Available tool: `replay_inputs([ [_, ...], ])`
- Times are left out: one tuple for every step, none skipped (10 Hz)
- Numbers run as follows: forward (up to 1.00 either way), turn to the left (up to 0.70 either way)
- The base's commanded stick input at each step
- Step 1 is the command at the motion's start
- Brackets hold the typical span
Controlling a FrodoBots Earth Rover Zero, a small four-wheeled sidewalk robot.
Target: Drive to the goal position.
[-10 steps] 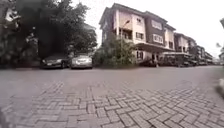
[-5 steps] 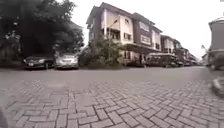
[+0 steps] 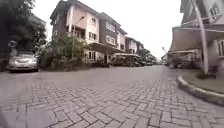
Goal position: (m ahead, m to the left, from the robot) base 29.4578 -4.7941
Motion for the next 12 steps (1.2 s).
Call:
replay_inputs([
  [0.70, 0.00],
  [0.70, 0.00],
  [0.70, 0.00],
  [0.70, 0.00],
  [0.70, 0.00],
  [0.70, 0.00],
  [0.70, 0.00],
  [0.70, 0.00],
  [0.70, 0.00],
  [0.70, 0.00],
  [0.70, 0.00],
  [0.70, 0.00],
])
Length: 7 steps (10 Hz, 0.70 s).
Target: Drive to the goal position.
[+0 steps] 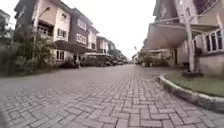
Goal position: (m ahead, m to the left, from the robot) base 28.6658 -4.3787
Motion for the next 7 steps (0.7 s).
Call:
replay_inputs([
  [0.70, 0.00],
  [0.70, 0.00],
  [0.70, 0.00],
  [0.70, 0.00],
  [0.70, 0.00],
  [0.70, 0.00],
  [0.70, 0.00],
])
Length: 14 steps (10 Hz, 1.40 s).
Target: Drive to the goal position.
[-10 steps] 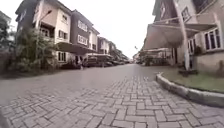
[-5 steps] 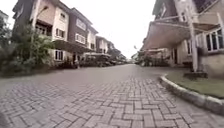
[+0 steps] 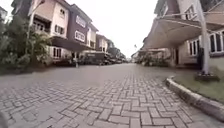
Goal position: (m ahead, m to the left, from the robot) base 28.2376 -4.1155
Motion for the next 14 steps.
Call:
replay_inputs([
  [0.70, 0.00],
  [0.70, 0.00],
  [0.70, 0.00],
  [0.70, 0.00],
  [0.70, 0.00],
  [0.70, 0.00],
  [0.70, 0.00],
  [0.70, 0.00],
  [0.70, 0.00],
  [0.70, 0.00],
  [0.70, 0.00],
  [0.70, 0.00],
  [0.70, 0.00],
  [0.70, 0.00],
])
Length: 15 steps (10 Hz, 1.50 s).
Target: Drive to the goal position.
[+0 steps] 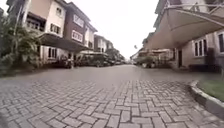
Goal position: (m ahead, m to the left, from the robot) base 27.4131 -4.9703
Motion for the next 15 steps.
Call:
replay_inputs([
  [0.70, 0.00],
  [0.70, 0.00],
  [0.70, 0.00],
  [0.70, 0.00],
  [0.70, 0.00],
  [0.70, 0.00],
  [0.70, 0.00],
  [0.70, 0.00],
  [0.70, 0.00],
  [0.70, 0.00],
  [0.70, 0.00],
  [0.70, 0.00],
  [0.70, 0.00],
  [0.70, 0.00],
  [0.70, 0.00],
])
